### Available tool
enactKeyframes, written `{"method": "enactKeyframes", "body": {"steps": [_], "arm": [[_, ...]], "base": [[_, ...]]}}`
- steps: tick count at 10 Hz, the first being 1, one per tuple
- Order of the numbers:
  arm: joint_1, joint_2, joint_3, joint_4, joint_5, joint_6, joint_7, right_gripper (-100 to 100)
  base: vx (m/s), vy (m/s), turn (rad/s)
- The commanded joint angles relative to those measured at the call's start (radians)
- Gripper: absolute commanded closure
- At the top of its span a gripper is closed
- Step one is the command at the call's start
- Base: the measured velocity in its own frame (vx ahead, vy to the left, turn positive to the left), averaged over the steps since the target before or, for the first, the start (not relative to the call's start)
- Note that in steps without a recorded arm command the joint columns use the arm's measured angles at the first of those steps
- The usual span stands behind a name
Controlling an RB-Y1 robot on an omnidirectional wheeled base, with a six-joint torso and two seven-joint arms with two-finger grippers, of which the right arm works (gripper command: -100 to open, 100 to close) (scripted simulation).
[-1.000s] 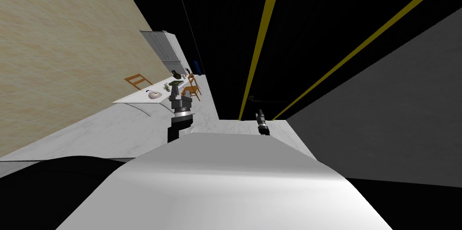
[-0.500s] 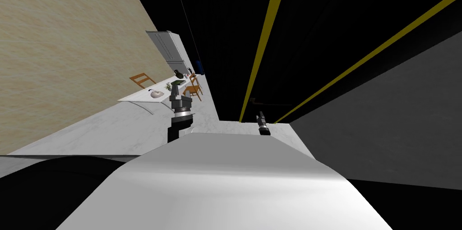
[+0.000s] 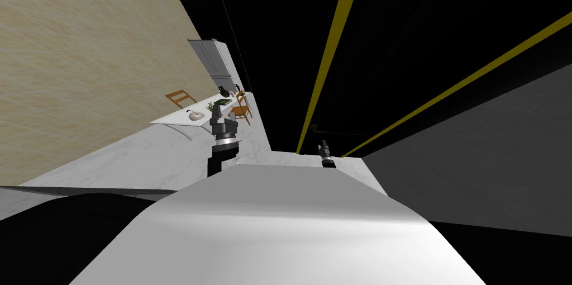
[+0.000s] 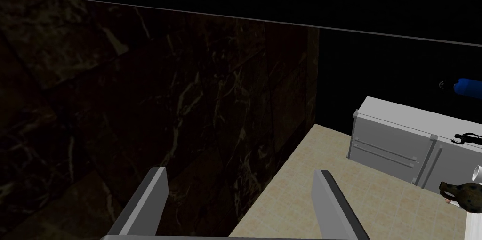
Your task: Pull the door open
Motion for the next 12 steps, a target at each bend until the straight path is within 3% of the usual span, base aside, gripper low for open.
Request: {"method": "enactKeyframes", "body": {"steps": [1, 2, 9, 10, 11, 12], "arm": [[-0.005, -0.008, 0.002, 0.031, -0.003, -0.011, -0.008, -100], [-0.004, -0.004, 0.001, 0.022, -0.002, -0.009, -0.004, -100], [0.015, -0.071, -0.065, 0.124, -0.046, -0.088, -0.062, -100], [0.017, -0.076, -0.07, 0.132, -0.049, -0.095, -0.067, -100], [0.02, -0.071, -0.067, 0.116, -0.047, -0.084, -0.06, -100], [0.02, -0.071, -0.067, 0.116, -0.047, -0.084, -0.06, 100]], "base": [[0.097, -0.054, 0.074], [0.043, -0.024, 0.018], [0.186, 0.016, 0.153], [0.199, -0.031, 0.132], [0.082, -0.018, 0.024], [-0.01, 0.002, -0.019]]}}
